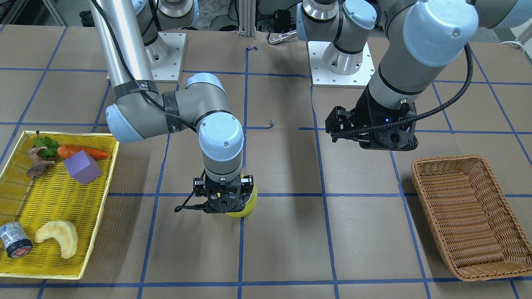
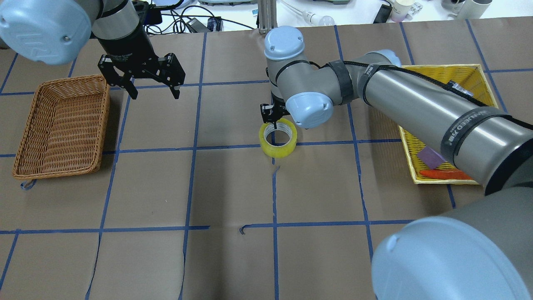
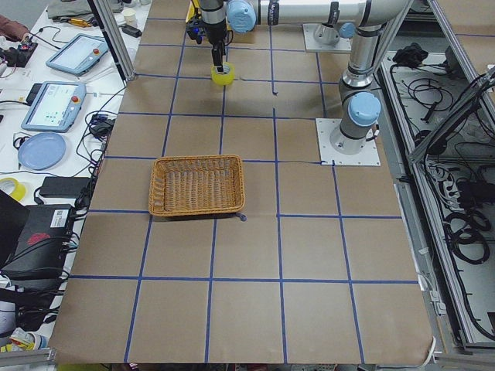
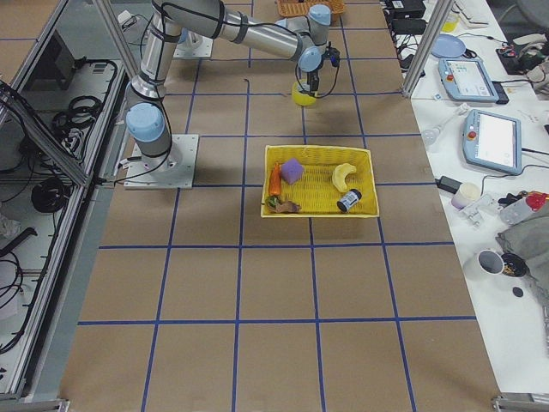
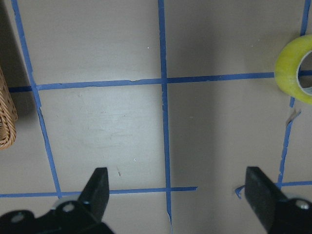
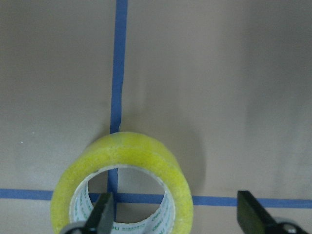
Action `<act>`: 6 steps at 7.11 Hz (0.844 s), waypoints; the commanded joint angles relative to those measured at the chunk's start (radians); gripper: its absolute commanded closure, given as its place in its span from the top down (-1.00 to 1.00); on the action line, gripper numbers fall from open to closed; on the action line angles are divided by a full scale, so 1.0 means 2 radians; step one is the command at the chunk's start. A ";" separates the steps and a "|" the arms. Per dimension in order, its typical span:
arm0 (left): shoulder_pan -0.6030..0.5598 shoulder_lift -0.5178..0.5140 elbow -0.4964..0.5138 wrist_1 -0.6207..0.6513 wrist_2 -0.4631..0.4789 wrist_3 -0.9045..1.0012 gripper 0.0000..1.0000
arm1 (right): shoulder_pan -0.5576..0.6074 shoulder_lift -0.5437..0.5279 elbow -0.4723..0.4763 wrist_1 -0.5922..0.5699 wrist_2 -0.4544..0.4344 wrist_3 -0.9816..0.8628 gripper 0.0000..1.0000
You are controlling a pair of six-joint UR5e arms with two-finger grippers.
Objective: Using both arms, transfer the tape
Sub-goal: 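Open the right gripper and raise it away while the left arm reaches toward the tape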
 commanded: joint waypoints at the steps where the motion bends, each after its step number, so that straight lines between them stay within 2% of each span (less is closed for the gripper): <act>1: 0.000 0.002 0.003 0.013 0.002 -0.002 1.00 | -0.020 -0.058 -0.019 0.043 -0.012 -0.011 1.00; 3: -0.010 -0.004 0.003 0.023 -0.005 -0.030 1.00 | -0.077 -0.117 -0.021 0.103 -0.003 -0.065 1.00; 4: -0.021 -0.009 0.003 0.048 -0.030 -0.058 1.00 | -0.096 -0.153 -0.019 0.142 -0.003 -0.080 1.00; 6: -0.063 -0.029 0.002 0.093 -0.051 -0.120 1.00 | -0.123 -0.210 -0.012 0.198 -0.004 -0.114 0.99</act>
